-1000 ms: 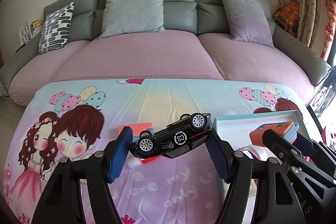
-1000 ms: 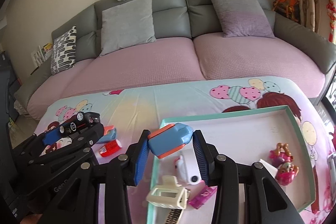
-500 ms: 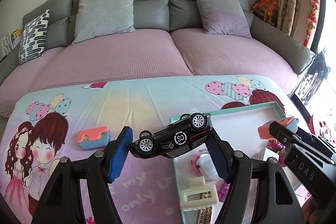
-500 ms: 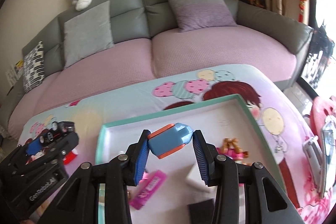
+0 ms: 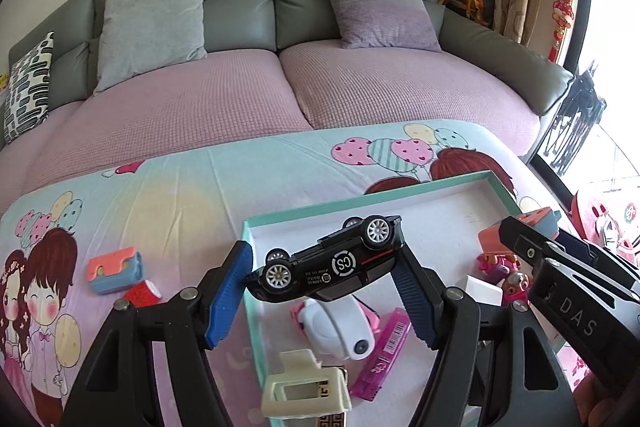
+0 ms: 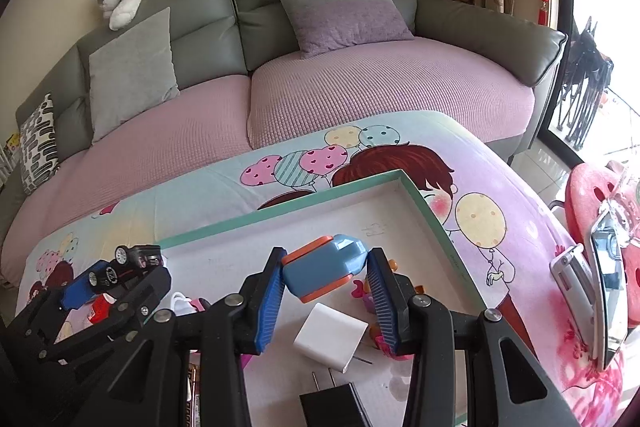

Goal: Organize rigid objects
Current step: 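Lift the black toy car and orange-blue block and carry both over the tray, then lower the black car and orange-blue block into the tray and open both tools, then withdraw both tools from the tray back toward the remaining objects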

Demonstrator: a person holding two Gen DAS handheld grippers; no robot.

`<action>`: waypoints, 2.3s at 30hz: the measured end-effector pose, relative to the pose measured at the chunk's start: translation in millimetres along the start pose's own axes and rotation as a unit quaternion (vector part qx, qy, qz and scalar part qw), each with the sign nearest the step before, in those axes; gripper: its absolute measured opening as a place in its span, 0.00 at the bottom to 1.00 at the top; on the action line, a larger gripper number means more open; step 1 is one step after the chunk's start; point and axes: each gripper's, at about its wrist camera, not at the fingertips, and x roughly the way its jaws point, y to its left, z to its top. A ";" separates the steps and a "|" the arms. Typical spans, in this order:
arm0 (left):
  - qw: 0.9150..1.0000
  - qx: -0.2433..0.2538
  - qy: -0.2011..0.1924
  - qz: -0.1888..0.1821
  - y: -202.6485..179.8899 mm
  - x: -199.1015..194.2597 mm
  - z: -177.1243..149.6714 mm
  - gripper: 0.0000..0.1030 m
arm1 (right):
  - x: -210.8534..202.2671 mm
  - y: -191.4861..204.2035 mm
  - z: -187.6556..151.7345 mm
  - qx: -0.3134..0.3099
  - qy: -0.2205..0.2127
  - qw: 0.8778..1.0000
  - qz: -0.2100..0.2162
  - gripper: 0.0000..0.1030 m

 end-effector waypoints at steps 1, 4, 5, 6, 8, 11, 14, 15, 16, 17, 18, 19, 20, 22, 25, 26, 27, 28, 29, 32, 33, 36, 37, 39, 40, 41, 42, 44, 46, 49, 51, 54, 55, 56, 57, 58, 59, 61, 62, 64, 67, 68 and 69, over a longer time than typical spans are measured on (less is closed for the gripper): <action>1.000 0.002 0.001 -0.001 -2.1 1.1 0.0 0.70 | 0.5 -0.2 -0.2 0.000 0.001 1.000 -0.001 0.43; 1.000 0.009 0.006 -0.003 -7.9 5.6 -0.9 0.70 | 2.1 -1.1 -0.9 0.000 0.003 1.000 -0.006 0.43; 1.000 0.011 0.008 -0.003 -9.5 7.2 -1.6 0.70 | 2.8 -1.6 -1.2 0.000 0.004 1.000 -0.006 0.43; 1.000 0.014 0.010 -0.002 -10.8 8.7 -2.2 0.70 | 3.6 -2.2 -1.3 0.001 0.005 1.000 -0.006 0.43; 1.000 0.017 0.013 -0.001 -12.4 10.9 -2.9 0.70 | 5.8 -3.6 -1.6 0.002 0.007 1.000 -0.007 0.43; 1.000 0.020 0.017 -0.002 -14.4 13.6 -3.7 0.70 | 10.1 -5.5 -2.8 0.004 0.012 1.000 -0.013 0.43; 0.999 0.025 0.026 0.000 -16.7 18.3 -5.3 0.70 | 15.5 -6.8 -4.8 0.003 0.021 1.000 -0.022 0.43; 0.999 0.027 0.028 0.001 -17.2 19.5 -6.0 0.70 | 17.3 -6.9 -5.2 0.003 0.023 0.999 -0.024 0.43; 0.999 0.029 0.030 0.002 -17.6 20.6 -6.6 0.70 | 19.1 -7.3 -5.9 0.003 0.027 0.999 -0.025 0.43; 0.999 0.031 0.032 0.004 -17.9 21.7 -7.2 0.70 | 21.0 -7.5 -6.6 0.004 0.031 0.999 -0.025 0.43; 0.999 0.031 0.035 0.005 -17.9 22.9 -7.7 0.70 | 22.0 -7.8 -7.2 0.004 0.033 0.999 -0.025 0.43; 0.999 0.031 0.035 0.005 -17.9 23.5 -7.9 0.70 | 22.5 -7.7 -7.6 0.003 0.034 0.999 -0.026 0.43; 0.999 0.030 0.035 0.006 -18.0 23.7 -8.0 0.70 | 22.5 -7.4 -7.8 0.003 0.034 0.999 -0.027 0.43; 0.999 0.031 0.035 0.007 -18.1 24.0 -7.9 0.70 | 22.7 -6.8 -8.2 0.001 0.035 0.999 -0.029 0.43; 0.999 0.031 0.040 0.009 -18.3 26.4 -8.3 0.70 | 23.1 -5.3 -8.5 -0.002 0.037 0.999 -0.031 0.43; 0.999 0.031 0.043 0.010 -18.3 27.8 -8.4 0.70 | 23.5 -5.1 -8.4 -0.003 0.037 0.999 -0.031 0.43; 0.998 0.032 0.045 0.009 -18.0 28.5 -8.7 0.70 | 23.7 -4.9 -8.2 -0.002 0.038 0.999 -0.031 0.44; 0.998 0.034 0.047 0.009 -18.7 29.3 -9.1 0.70 | 24.3 -4.7 -8.2 -0.003 0.039 0.999 -0.030 0.44; 0.998 0.035 0.048 0.009 -19.0 29.2 -9.3 0.70 | 24.5 -4.4 -8.4 -0.003 0.039 0.999 -0.030 0.44; 0.998 0.041 0.047 0.010 -20.9 28.8 -9.5 0.70 | 25.1 -4.2 -8.1 -0.004 0.040 0.999 -0.029 0.44; 0.998 0.041 0.047 0.010 -21.0 28.9 -9.5 0.70 | 25.4 -3.8 -8.3 -0.005 0.041 0.999 -0.029 0.44; 0.998 0.042 0.049 0.013 -20.8 28.8 -9.5 0.70 | 25.5 -3.2 -8.2 -0.006 0.042 0.999 -0.029 0.44; 0.998 0.043 0.048 0.015 -20.5 28.6 -9.5 0.70 | 25.7 -3.2 -8.1 -0.005 0.043 0.999 -0.029 0.44; 0.998 0.042 0.047 0.018 -19.4 27.9 -9.2 0.70 | 25.8 -3.5 -7.8 -0.003 0.043 0.999 -0.028 0.45; 0.998 0.040 0.047 0.018 -19.1 28.2 -8.8 0.70 | 25.9 -3.8 -7.6 -0.003 0.044 0.999 -0.028 0.47; 0.998 0.039 0.047 0.019 -18.5 28.0 -8.5 0.70 | 26.0 -4.2 -7.5 -0.001 0.043 0.999 -0.028 0.48; 0.998 0.039 0.047 0.021 -18.0 27.6 -8.2 0.70 | 26.1 -4.6 -7.5 0.000 0.043 0.999 -0.030 0.51; 0.998 0.036 0.044 0.022 -15.6 25.8 -7.7 0.70 | 26.1 -5.5 -8.0 -0.001 0.045 0.998 -0.035 0.51; 0.998 0.033 0.043 0.023 -13.8 24.2 -7.3 0.70 | 25.9 -6.1 -7.7 -0.001 0.045 0.998 -0.036 0.51; 0.998 0.032 0.043 0.031 -11.4 23.1 -7.1 0.70 | 25.6 -5.8 -7.5 -0.002 0.045 0.998 -0.036 0.52; 0.998 0.029 0.043 0.035 -9.0 22.0 -6.5 0.70 | 26.6 -5.7 -7.4 -0.003 0.047 0.998 -0.038 0.57; 0.998 0.025 0.041 0.041 -5.5 20.3 -5.7 0.70 | 27.7 -5.9 -7.7 -0.004 0.049 0.998 -0.040 0.58; 0.998 0.024 0.041 0.045 -4.2 19.7 -5.5 0.70 | 28.1 -6.0 -7.8 -0.004 0.050 0.998 -0.040 0.60; 0.998 0.022 0.040 0.049 -2.6 19.3 -5.2 0.71 | 28.6 -5.9 -7.8 -0.005 0.050 0.998 -0.040 0.62; 0.998 0.020 0.040 0.053 -0.9 18.9 -5.0 0.71 | 28.9 -5.7 -8.0 -0.006 0.050 0.998 -0.041 0.69; 0.997 0.018 0.040 0.057 1.1 18.2 -4.8 0.72 | 29.3 -5.3 -8.0 -0.008 0.050 0.998 -0.042 0.74; 0.997 0.016 0.039 0.061 2.9 17.9 -4.4 0.74 | 29.1 -5.0 -8.1 -0.009 0.049 0.998 -0.042 0.75; 0.997 0.010 0.036 0.069 7.7 15.9 -3.8 0.77 | 28.5 -4.6 -7.7 -0.009 0.046 0.998 -0.040 0.78; 0.997 0.006 0.034 0.072 10.4 15.1 -3.5 0.77 | 28.2 -4.4 -7.7 -0.009 0.046 0.998 -0.038 0.80; 0.996 -0.002 0.033 0.078 15.6 14.0 -3.6 0.77 | 27.8 -3.5 -7.7 -0.010 0.044 0.998 -0.037 0.87; 0.995 -0.012 0.036 0.091 23.4 15.1 -4.3 0.78 | 27.8 -3.3 -7.6 -0.011 0.042 0.998 -0.039 0.95; 0.995 -0.015 0.037 0.096 26.0 15.6 -4.8 0.84 | 27.7 -3.4 -7.6 -0.010 0.042 0.998 -0.038 0.97; 0.994 -0.020 0.037 0.101 29.2 16.1 -5.1 0.94 | 27.8 -3.7 -7.6 -0.009 0.042 0.998 -0.037 0.99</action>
